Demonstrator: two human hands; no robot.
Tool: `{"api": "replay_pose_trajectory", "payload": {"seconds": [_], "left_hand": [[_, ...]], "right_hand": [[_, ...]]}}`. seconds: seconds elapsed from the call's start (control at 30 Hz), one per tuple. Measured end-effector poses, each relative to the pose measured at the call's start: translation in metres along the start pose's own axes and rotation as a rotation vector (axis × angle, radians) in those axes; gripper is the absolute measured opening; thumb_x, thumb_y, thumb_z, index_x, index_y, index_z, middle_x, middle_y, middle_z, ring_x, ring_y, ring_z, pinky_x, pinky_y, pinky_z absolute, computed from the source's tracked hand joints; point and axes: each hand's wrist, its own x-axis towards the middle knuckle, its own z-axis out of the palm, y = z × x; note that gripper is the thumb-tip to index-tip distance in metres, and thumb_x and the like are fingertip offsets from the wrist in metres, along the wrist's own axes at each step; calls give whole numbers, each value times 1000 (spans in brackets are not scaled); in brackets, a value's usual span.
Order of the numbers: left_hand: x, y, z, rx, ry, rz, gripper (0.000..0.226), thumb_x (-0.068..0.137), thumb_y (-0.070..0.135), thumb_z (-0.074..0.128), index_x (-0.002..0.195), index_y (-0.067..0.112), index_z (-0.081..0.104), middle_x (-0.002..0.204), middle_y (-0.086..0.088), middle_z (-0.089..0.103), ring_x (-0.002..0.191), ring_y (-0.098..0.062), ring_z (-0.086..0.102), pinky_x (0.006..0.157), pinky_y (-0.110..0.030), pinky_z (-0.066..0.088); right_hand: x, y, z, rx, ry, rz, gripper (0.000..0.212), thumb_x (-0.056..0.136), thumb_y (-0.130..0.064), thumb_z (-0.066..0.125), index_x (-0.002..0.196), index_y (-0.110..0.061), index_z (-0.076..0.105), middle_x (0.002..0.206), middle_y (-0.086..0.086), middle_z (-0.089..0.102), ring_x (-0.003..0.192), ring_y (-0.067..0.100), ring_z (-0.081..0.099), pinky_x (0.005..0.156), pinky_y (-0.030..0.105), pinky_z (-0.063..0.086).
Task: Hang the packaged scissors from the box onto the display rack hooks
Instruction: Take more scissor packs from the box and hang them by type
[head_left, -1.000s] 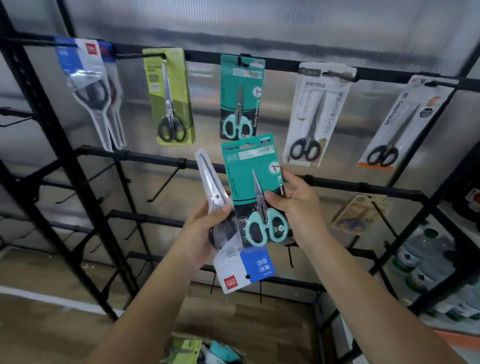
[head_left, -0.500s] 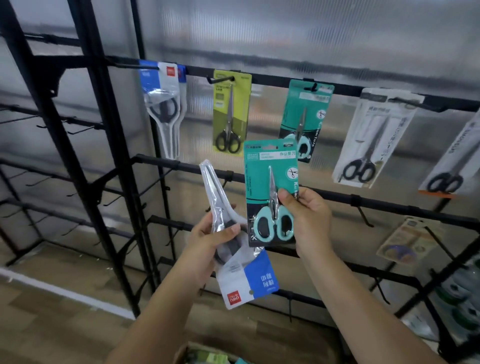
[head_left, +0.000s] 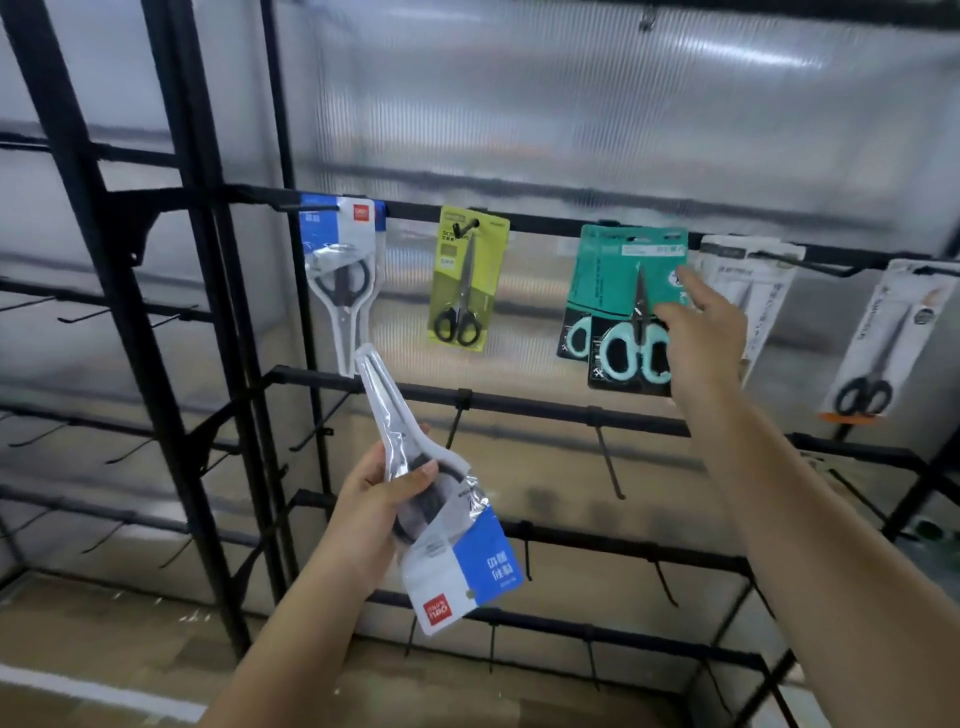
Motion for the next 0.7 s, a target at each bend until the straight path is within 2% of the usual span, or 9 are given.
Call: {"api": "replay_pose_trajectory", "payload": {"seconds": [0.1, 0.2, 0.3, 0.37, 0.47, 0.57, 0.6, 0.63, 0.7], "left_hand": [[0, 3, -3, -2, -8, -19, 24, 67, 12, 69, 88, 22, 72, 85, -10, 71, 76, -21, 69, 61, -29, 55], [0, 11, -7, 0, -5, -15, 29, 68, 12, 68, 97, 17, 68, 87, -10, 71, 78, -21, 68, 63, -29, 54], [-1, 15, -6, -3, -3, -30, 28, 68, 14, 68, 94, 22, 69, 85, -7, 71, 79, -20, 68, 69, -35, 53], [-3, 15, -6, -16, 5, -42, 30, 69, 13, 68, 97, 21, 67, 86, -7, 71, 82, -22, 66, 73, -38, 51], [-9, 15, -6, -36, 13, -58, 33, 71, 13, 67, 102, 23, 67, 89, -8, 71, 84, -23, 66, 74, -38, 51], [-11, 17, -8, -55, 14, -61, 29, 73, 11, 66, 99, 23, 69, 89, -8, 71, 82, -21, 68, 70, -35, 52], [-10, 18, -8, -58, 19, -55, 27, 76, 8, 64, 99, 22, 68, 88, -8, 71, 82, -21, 68, 70, -35, 52], [-9, 19, -8, -66, 30, -44, 25, 82, 5, 60, 101, 19, 67, 88, -8, 71, 83, -22, 67, 71, -35, 52], [-7, 21, -8, -118, 83, -5, 24, 90, 0, 50, 102, 14, 64, 88, -9, 70, 85, -24, 65, 74, -36, 51]], "right_hand": [[2, 2, 0, -128, -32, 39, 47, 91, -5, 53, 134, -23, 49, 140, 0, 48, 110, 29, 57, 83, 32, 53], [4, -8, 2, -170, -19, 15, 47, 91, -6, 54, 134, -23, 49, 141, -2, 47, 114, 25, 54, 90, 22, 44], [11, -17, 6, -209, -16, -11, 47, 90, -4, 54, 134, -20, 49, 142, -1, 46, 94, 10, 61, 77, 10, 46], [14, -18, 7, -266, -34, 8, 47, 90, -2, 54, 134, -16, 49, 140, 0, 48, 90, -1, 55, 77, 18, 50], [18, -16, 7, -358, -75, 48, 47, 89, -1, 54, 134, -14, 48, 139, 2, 49, 93, 10, 62, 82, 29, 55], [20, -12, 5, -461, -123, 39, 50, 90, -3, 53, 137, -19, 45, 140, 2, 48, 60, 4, 49, 54, 19, 45], [19, -10, 4, -495, -150, 46, 52, 90, -4, 53, 138, -20, 43, 138, 2, 49, 58, 5, 46, 53, 19, 44], [16, -8, 4, -523, -174, 55, 52, 90, -6, 53, 140, -18, 41, 137, 4, 50, 65, 8, 51, 60, 23, 49], [5, -3, 3, -562, -157, 65, 52, 89, -7, 55, 139, -14, 42, 136, 5, 50, 98, 20, 59, 88, 35, 49]]}}
